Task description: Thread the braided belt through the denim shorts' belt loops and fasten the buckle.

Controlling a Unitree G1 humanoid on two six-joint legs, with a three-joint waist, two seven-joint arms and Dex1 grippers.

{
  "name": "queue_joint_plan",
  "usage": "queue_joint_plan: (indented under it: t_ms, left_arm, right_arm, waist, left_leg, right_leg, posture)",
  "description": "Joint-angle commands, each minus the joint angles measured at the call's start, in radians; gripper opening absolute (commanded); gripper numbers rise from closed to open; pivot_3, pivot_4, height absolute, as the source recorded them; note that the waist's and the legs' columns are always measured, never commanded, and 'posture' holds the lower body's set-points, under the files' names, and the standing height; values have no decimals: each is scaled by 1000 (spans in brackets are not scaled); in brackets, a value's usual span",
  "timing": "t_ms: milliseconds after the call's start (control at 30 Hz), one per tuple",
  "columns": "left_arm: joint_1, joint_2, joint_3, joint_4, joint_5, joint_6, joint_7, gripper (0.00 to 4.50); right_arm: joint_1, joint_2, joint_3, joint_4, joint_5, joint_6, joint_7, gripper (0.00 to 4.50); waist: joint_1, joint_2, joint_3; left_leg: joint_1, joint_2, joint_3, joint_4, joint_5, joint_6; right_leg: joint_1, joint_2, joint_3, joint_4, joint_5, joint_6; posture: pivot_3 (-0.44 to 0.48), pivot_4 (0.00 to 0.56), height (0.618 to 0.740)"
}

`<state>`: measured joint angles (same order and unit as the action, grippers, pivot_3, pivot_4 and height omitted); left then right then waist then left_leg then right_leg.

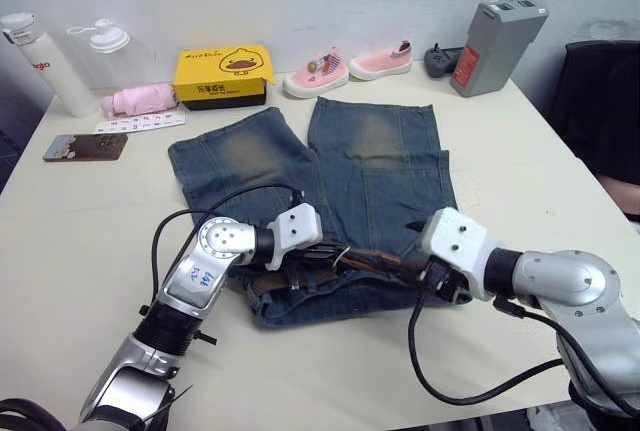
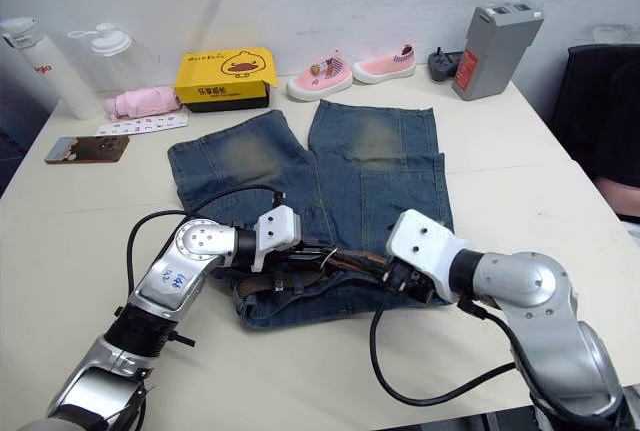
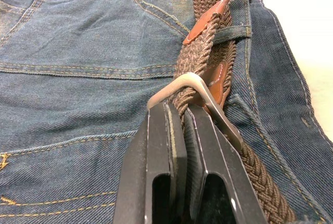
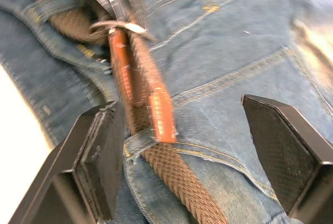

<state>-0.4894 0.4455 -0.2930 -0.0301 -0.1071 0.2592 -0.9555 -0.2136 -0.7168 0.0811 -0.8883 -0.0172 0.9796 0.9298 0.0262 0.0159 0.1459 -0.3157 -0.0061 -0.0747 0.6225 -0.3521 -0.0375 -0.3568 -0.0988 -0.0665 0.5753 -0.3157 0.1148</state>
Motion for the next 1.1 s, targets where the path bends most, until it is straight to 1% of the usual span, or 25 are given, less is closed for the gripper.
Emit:
queue_joint_plan:
  t_ms: [33, 233, 467, 533, 567, 733, 767, 800, 833, 1000, 1067, 1100]
  left_arm:
    - [-1, -4, 3, -30, -7, -13, 0, 0]
    - [1, -1, 5, -36, -8, -14, 0, 0]
    - [8, 3, 3, -45, -5, -22, 0, 0]
    - [10, 3, 2, -47, -3, -26, 1, 0]
    - [10, 4, 2, -48, -2, -27, 1, 0]
    - [12, 4, -1, -52, 0, -38, 2, 0]
    - [12, 4, -1, -54, 0, -41, 1, 0]
    - [13, 4, -2, -54, 0, -44, 1, 0]
    - [14, 4, -3, -56, 1, -48, 0, 0]
    - [18, 8, 2, -59, 8, -58, 5, 0]
    - [24, -3, 40, -80, -49, -1, 4, 810]
    - [28, -4, 56, -97, -79, 33, -3, 1120]
  right_arm:
    - [-3, -13, 45, 18, -17, -63, -76, 3805]
    - [-8, -46, 116, 69, -44, -108, -151, 3805]
    - [-28, -57, 160, 117, -62, -118, -198, 3805]
    - [-38, -54, 183, 124, -67, -119, -209, 3313]
    - [-42, -53, 194, 127, -70, -120, -214, 3146]
    - [-51, -74, 243, 148, -111, -141, -234, 873]
    - [-52, -74, 252, 149, -116, -143, -236, 254]
    - [-52, -73, 263, 150, -121, -142, -238, 71]
    - [-52, -71, 273, 147, -125, -139, -240, 26]
    - [-57, -66, 309, 135, -149, -125, -243, 26]
    - [-54, -60, 315, 134, -156, -122, -249, 0]
    - [-52, -58, 316, 135, -159, -122, -252, 0]
  waist:
    - [0, 0, 0]
    - [1, 0, 0]
    - [0, 0, 0]
    - [0, 0, 0]
    - [0, 0, 0]
    - [1, 0, 0]
    - [1, 0, 0]
    - [0, 0, 0]
    - [0, 1, 0]
    - [0, 1, 0]
    - [0, 1, 0]
    - [-1, 1, 0]
  left_leg:
    - [0, 0, 0, 0, 0, 0]
    - [-1, 0, 0, 3, 0, 1]
    - [-2, 0, 0, 4, 0, 1]
    - [-2, 0, 0, 5, 0, 1]
    - [-2, 0, 0, 5, 1, 1]
    - [-2, 0, 0, 5, 1, 1]
    - [-2, 0, 0, 5, 1, 1]
    - [-2, 0, 0, 5, 1, 1]
    - [-2, 0, 0, 5, 1, 1]
    - [-2, 0, 0, 5, 1, 1]
    - [-2, 0, 0, 5, 1, 1]
    - [-2, 0, 0, 5, 1, 1]
  right_leg:
    - [0, 0, 0, 0, 0, 0]
    - [0, 0, 0, 0, 0, 1]
    - [0, 0, 0, 0, 0, 1]
    - [0, 0, 0, 0, 0, 1]
    - [0, 0, 0, 0, 0, 1]
    - [0, 0, 0, 0, 0, 1]
    - [0, 0, 0, 0, 1, 1]
    - [0, 0, 0, 0, 0, 1]
    - [0, 0, 0, 0, 0, 1]
    - [0, 0, 0, 1, 1, 1]
    - [0, 0, 0, 1, 1, 1]
    - [0, 0, 0, 1, 1, 1]
  posture:
    - [0, 150, 712]
    - [0, 150, 712]
    - [0, 150, 712]
    - [0, 150, 712]
    - [0, 150, 712]
    - [0, 150, 712]
    - [0, 150, 712]
    - [0, 150, 712]
    - [0, 150, 712]
    - [0, 150, 712]
    - [0, 150, 712]
    - [0, 150, 712]
